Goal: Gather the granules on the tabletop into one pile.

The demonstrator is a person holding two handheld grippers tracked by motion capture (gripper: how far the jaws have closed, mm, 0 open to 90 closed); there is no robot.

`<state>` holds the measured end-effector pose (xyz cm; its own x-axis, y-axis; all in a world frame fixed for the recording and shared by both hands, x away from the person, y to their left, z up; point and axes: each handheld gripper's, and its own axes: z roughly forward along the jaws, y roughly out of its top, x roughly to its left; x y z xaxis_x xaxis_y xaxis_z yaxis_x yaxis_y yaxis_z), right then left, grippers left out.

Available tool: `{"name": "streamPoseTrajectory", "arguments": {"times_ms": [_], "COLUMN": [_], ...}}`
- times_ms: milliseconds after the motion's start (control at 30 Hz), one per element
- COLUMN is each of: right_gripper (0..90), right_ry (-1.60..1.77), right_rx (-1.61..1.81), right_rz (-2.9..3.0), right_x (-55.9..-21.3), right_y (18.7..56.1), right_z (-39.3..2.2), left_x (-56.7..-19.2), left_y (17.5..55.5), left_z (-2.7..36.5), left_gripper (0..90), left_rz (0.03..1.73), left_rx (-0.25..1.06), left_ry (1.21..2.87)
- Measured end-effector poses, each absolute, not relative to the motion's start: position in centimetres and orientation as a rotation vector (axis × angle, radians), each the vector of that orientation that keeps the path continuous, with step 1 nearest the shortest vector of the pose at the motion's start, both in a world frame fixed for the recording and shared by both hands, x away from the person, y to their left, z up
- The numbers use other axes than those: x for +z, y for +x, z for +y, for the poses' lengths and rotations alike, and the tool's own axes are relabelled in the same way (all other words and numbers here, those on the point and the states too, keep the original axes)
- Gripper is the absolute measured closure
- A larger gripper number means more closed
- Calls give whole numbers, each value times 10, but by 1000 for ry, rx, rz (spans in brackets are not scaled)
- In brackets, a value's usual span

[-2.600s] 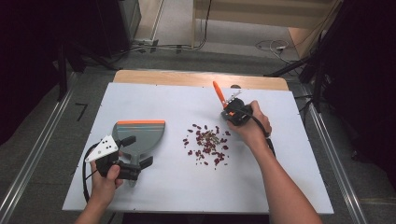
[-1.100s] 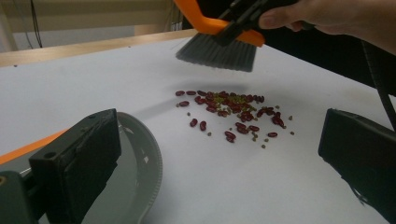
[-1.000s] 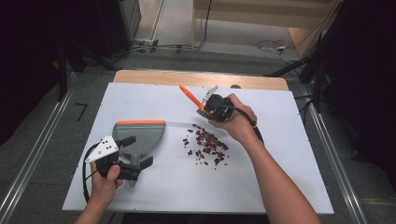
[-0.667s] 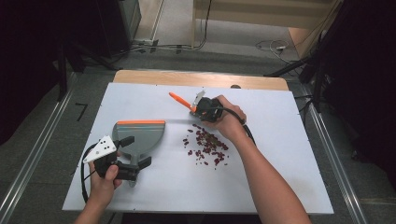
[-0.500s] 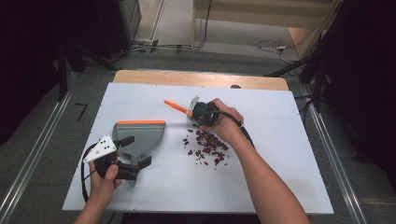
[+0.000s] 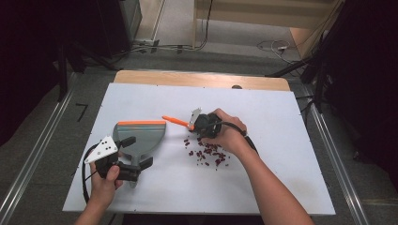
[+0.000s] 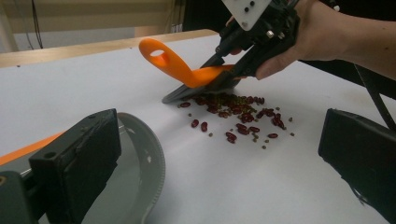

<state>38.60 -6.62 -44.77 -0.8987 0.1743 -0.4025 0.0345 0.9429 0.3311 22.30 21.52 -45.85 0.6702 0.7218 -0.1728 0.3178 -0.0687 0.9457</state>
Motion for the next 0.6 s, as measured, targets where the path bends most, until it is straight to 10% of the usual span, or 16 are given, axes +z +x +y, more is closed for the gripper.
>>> {"name": "streamPoseTrajectory", "arguments": {"times_ms": [600], "right_gripper": [689], "right_ry": [48], "right_rx": [440], "right_rz": [2713], "right_x": [-443], "right_y": [353], "right_z": [-75], "left_x": [-458], "left_y": [222], "left_z": [213], "left_gripper": [0], "left_rz": [858], "left_rx": [414], "left_ry": [1668]}}
